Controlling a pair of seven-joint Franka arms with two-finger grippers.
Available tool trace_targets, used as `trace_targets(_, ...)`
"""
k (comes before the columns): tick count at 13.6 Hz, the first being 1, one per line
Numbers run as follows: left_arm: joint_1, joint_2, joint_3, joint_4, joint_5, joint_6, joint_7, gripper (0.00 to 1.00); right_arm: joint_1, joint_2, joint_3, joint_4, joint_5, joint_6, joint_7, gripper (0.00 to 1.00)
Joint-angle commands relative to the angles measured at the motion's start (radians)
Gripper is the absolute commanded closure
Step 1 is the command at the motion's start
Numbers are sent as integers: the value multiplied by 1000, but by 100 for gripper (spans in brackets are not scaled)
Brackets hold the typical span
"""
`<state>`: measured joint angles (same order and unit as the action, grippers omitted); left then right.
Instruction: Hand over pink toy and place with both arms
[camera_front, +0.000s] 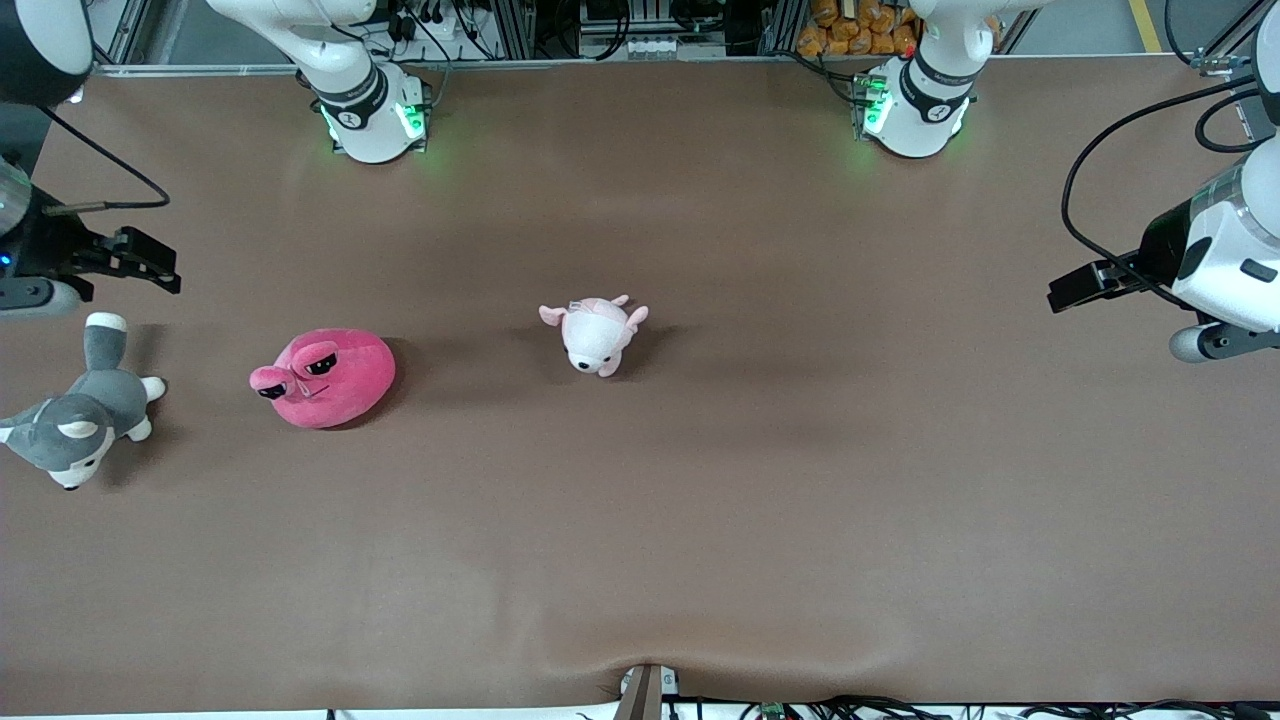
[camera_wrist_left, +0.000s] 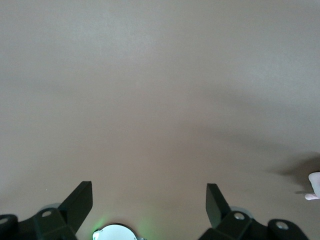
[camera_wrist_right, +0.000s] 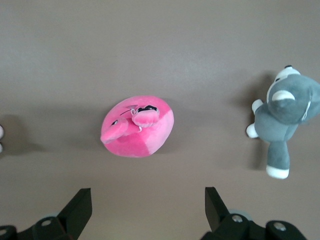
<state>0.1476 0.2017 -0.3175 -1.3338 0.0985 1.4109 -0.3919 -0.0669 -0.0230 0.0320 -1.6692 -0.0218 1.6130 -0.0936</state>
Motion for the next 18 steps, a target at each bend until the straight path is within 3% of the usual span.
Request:
trace_targets(1, 3, -18, -9, -2, 6, 3, 27, 0, 7, 9, -6, 81, 49, -89, 92, 0)
trace_targets(6, 6, -22, -9, 5, 10, 3, 54, 0, 15, 8, -17, 117, 80, -180, 147, 0)
trace_targets(7, 9, -33, -6, 2, 6, 3, 64, 0, 50, 9, -41, 118, 76, -185, 147, 0)
trace_targets(9, 7, -44, 6, -2, 0, 3, 122, 0, 163, 8, -165, 118, 71, -185, 146, 0)
trace_targets(10, -8, -63, 32, -16, -3, 3, 140, 0, 177, 6, -184, 117, 71, -186, 144, 0)
trace_targets(14, -193, -195, 217, -193, -13, 57, 142, 0, 125, 1, -158, 117, 71, -194, 105, 0)
trace_targets(16, -238, -240, 262, -254, -14, 75, 142, 0, 9, -2, -57, 118, 71, -196, 77, 0)
trace_targets(18, -229, -254, 264, -265, -31, 63, 143, 0, -28, -2, -23, 123, 71, -209, 74, 0)
